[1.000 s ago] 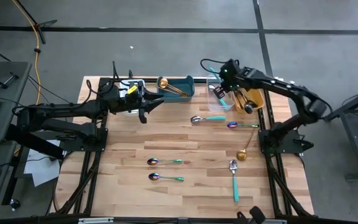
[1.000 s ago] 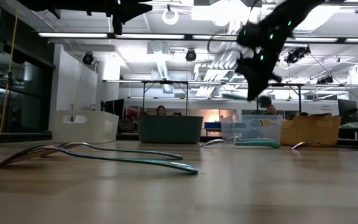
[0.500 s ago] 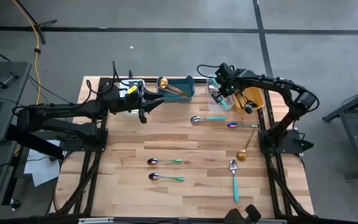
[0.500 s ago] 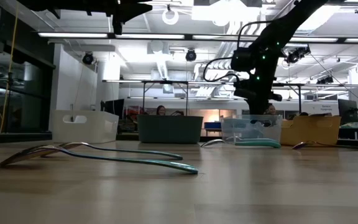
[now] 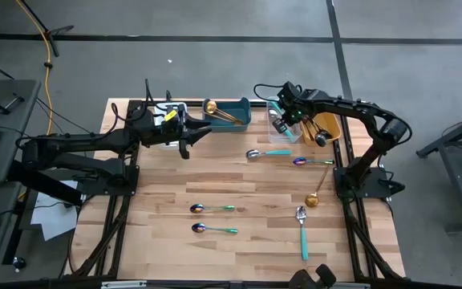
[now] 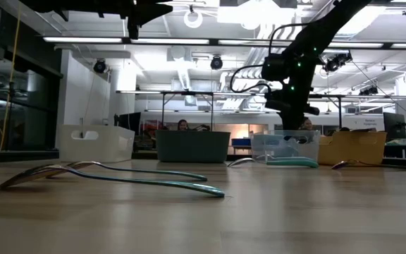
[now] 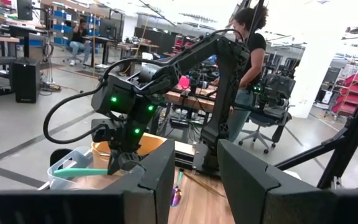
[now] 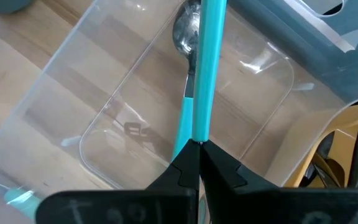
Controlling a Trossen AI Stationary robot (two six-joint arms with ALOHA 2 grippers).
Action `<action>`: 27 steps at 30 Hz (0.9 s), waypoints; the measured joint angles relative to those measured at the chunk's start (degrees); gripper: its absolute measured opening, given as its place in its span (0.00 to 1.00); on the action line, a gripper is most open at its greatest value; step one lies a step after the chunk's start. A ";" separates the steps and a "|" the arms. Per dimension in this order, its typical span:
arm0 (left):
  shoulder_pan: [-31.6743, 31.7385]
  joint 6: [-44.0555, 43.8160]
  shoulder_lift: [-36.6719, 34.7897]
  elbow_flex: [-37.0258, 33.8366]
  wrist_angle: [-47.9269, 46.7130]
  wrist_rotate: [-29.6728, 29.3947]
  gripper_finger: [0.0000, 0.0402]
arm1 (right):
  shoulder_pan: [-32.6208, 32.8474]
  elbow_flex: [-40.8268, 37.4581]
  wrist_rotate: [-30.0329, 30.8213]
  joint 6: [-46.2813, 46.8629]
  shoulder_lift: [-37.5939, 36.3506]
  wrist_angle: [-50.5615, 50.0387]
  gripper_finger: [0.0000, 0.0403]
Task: Sort silverware by color (type)
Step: Put the light blue spoon into the transparent bin
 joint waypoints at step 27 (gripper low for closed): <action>-0.02 0.00 0.00 0.00 0.01 -0.36 0.28 | 0.00 0.00 -1.39 3.19 -0.03 0.02 0.00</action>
